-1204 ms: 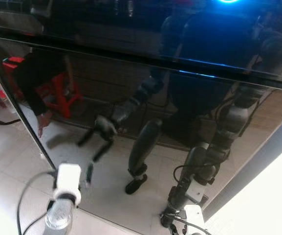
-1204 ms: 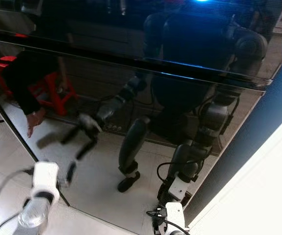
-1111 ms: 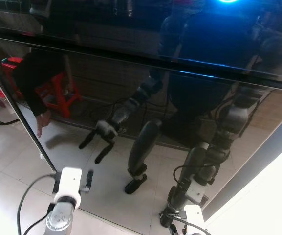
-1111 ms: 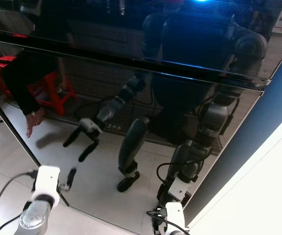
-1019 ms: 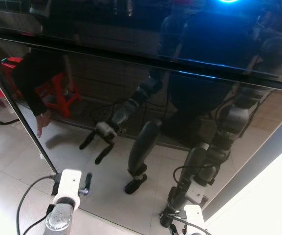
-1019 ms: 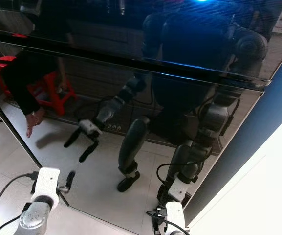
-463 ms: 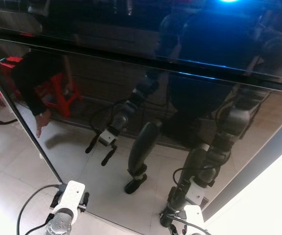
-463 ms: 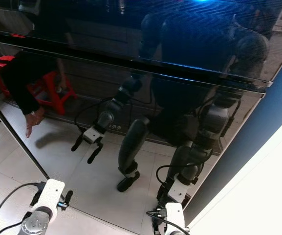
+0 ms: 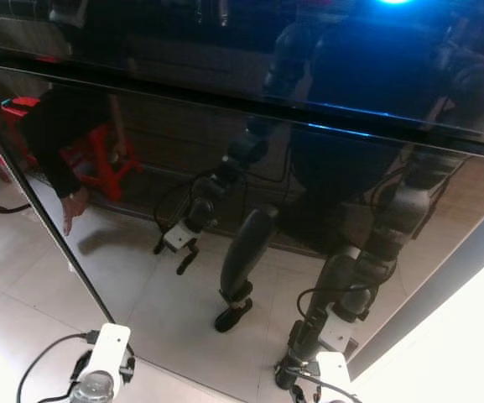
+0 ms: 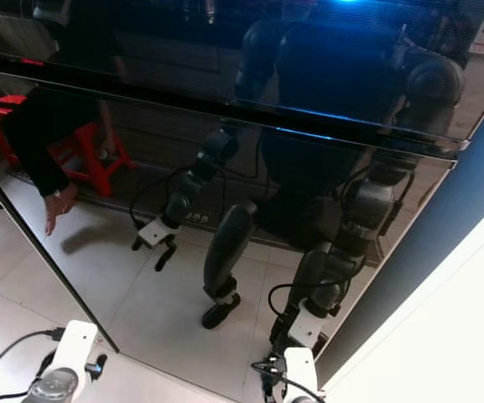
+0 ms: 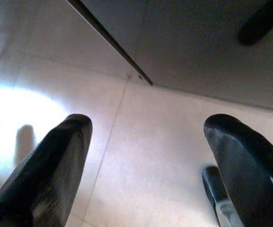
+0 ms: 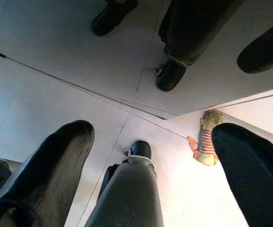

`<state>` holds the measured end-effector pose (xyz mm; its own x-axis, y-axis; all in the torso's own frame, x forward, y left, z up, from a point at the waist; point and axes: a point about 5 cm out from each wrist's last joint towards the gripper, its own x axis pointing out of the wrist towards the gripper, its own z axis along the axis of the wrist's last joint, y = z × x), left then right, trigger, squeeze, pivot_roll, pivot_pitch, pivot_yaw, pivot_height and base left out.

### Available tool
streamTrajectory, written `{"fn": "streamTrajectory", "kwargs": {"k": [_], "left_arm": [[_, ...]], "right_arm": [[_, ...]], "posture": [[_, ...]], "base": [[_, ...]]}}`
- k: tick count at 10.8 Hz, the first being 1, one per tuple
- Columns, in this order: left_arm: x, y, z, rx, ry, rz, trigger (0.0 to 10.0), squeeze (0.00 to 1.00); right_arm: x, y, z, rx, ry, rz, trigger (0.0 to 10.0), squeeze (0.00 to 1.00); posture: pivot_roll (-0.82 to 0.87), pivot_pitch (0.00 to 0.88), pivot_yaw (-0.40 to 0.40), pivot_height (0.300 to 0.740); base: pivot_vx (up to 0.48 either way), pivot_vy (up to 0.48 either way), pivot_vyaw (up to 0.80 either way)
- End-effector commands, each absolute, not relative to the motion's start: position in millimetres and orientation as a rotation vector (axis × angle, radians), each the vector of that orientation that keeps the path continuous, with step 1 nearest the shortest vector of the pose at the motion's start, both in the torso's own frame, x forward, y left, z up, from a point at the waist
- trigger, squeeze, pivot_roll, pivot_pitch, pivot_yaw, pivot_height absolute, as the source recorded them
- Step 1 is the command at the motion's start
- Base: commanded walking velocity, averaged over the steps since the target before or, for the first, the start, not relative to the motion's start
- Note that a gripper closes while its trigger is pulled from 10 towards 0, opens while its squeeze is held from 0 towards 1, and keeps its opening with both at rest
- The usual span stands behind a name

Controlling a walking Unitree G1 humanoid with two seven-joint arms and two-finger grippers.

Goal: Restocking fridge

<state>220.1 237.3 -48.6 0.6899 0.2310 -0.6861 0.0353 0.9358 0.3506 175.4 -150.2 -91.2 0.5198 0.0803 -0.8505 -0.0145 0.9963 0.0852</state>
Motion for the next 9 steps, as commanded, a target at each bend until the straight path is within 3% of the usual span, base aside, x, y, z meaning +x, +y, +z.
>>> {"fn": "streamTrajectory", "kwargs": {"k": [1,9], "left_arm": [[221,238,-50,0.343,0.833,0.111,10.0,0.0],[206,235,-63,0.324,0.928,0.126,10.0,0.0]], "right_arm": [[176,-152,-91,0.063,1.022,0.048,10.0,0.0],[178,-151,-90,-0.002,1.029,0.105,10.0,0.0]], "posture": [[-0.09,0.0,-0.041,0.74],[-0.1,0.0,-0.043,0.74]], "base": [[0.0,0.0,0.0],[0.0,0.0,0.0]]}}
